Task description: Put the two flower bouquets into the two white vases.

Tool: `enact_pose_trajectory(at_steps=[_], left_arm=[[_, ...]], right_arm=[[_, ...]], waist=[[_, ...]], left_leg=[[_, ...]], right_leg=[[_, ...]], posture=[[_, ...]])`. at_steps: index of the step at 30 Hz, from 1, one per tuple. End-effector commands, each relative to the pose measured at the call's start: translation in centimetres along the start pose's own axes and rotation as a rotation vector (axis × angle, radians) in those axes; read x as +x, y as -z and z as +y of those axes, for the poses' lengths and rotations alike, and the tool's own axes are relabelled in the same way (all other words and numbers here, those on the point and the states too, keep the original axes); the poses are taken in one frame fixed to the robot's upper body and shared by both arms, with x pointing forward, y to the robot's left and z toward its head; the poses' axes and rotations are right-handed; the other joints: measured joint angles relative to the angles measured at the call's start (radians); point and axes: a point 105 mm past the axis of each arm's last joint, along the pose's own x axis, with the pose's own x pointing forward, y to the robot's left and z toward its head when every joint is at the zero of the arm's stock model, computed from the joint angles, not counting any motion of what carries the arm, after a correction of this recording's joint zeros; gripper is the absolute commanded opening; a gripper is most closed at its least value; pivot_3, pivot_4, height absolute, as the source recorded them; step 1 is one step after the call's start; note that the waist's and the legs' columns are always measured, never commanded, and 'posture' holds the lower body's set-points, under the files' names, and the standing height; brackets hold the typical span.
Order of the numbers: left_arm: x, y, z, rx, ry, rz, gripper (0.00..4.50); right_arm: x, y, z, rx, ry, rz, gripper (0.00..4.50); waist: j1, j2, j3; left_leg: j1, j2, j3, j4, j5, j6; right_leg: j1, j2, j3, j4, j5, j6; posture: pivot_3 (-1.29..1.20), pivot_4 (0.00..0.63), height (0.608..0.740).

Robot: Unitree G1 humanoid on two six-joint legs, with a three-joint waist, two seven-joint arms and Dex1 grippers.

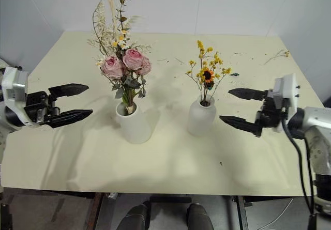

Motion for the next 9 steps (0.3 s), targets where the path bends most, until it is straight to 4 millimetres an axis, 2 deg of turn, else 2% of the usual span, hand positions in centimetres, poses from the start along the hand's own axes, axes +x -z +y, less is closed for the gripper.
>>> enact_pose_trajectory(at_steps=[1, 3, 9], left_arm=[[-1.3, 0.4, 0.7, 0.021, -0.046, 0.002, 4.48], [-1.1, 1.0, 0.6, 0.008, -0.037, 0.005, 4.48], [-0.5, 1.7, 0.0, -0.004, -0.01, 0.013, 4.48]], right_arm=[[-1.4, 0.2, -0.4, -0.034, 0.028, 0.037, 4.5], [-1.9, 0.8, -0.4, -0.052, 0.036, 0.059, 4.5], [-2.3, 0.2, -1.0, -0.095, 0.085, 0.036, 4.5]], waist=[[-0.001, 0.0, 0.0], [-0.001, 0.0, 0.0], [-0.002, 0.0, 0.0]], left_leg=[[0.0, 0.0, 0.0, 0.0, 0.0, 0.0], [0.0, 0.0, 0.0, 0.0, 0.0, 0.0], [0.0, 0.0, 0.001, 0.001, 0.0, 0.0]], right_leg=[[0.0, 0.0, 0.0, 0.0, 0.0, 0.0], [0.0, 0.0, 0.0, 0.0, -0.001, 0.0], [0.0, 0.0, 0.0, 0.002, 0.0, 0.0]], posture=[[0.0, 0.15, 0.74], [0.0, 0.15, 0.74], [0.0, 0.15, 0.74]])
